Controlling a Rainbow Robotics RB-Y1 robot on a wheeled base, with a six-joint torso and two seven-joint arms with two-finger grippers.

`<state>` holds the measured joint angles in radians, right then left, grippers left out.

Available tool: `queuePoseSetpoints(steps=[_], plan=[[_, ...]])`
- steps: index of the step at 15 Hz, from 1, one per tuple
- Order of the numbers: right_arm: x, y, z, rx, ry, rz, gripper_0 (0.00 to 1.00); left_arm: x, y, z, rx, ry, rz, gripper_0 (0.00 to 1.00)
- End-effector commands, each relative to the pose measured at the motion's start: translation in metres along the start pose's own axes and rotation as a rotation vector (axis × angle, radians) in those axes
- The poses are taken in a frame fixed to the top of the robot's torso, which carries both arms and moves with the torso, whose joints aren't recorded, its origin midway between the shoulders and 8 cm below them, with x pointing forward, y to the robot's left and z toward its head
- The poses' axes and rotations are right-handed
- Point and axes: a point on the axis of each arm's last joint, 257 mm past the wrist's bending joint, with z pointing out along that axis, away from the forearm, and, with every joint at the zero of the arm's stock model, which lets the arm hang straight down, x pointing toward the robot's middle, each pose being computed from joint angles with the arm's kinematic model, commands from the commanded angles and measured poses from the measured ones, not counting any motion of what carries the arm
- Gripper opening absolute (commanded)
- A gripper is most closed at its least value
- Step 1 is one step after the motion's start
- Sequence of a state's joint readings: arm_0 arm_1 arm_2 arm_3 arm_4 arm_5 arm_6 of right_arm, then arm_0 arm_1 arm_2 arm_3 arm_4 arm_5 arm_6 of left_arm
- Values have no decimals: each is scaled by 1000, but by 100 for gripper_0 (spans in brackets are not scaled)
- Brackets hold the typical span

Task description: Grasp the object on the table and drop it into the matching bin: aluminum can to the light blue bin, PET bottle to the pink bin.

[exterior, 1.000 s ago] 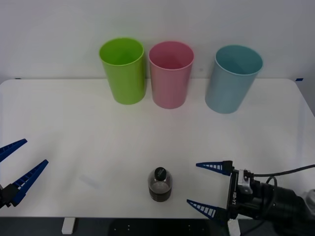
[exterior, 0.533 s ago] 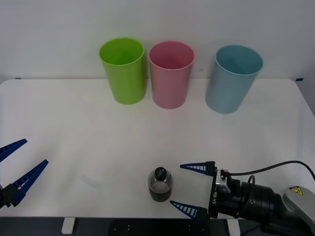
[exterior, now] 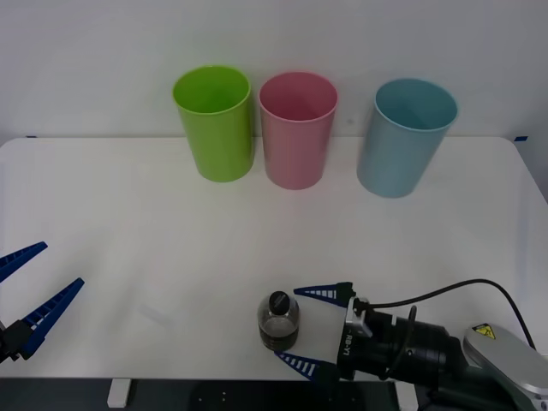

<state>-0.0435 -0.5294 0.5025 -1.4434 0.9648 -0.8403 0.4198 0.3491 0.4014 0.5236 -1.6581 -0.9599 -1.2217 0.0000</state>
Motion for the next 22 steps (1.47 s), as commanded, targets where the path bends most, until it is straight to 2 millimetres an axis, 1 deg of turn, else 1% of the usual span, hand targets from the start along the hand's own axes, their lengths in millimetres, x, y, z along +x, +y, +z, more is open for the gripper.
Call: queuePoseSetpoints(steps=[1, 4, 7, 11, 12, 13, 14, 20, 22], plan=[[0, 5, 13, 3, 0, 4, 100, 0, 0, 0, 0, 0, 0, 100], [3, 11, 23, 5, 5, 4, 100, 0, 0, 0, 0, 0, 0, 100], [4, 12, 30, 15, 12, -8, 100, 0, 0, 0, 0, 0, 0, 100], [5, 10, 32, 27, 15, -12, 100, 0, 0, 0, 0, 0, 0, 100], [5, 10, 32, 30, 16, -15, 31, 0, 0, 0, 0, 0, 0, 100], [5, 10, 33, 30, 17, -19, 5, 0, 0, 0, 0, 0, 0, 100], [5, 9, 33, 34, 15, -22, 0, 0, 0, 0, 0, 0, 0, 100], [2, 4, 35, 38, 17, -34, 0, 0, 0, 0, 0, 0, 0, 100], [2, -1, 35, 53, 21, -29, 0, 0, 0, 0, 0, 0, 0, 100]])
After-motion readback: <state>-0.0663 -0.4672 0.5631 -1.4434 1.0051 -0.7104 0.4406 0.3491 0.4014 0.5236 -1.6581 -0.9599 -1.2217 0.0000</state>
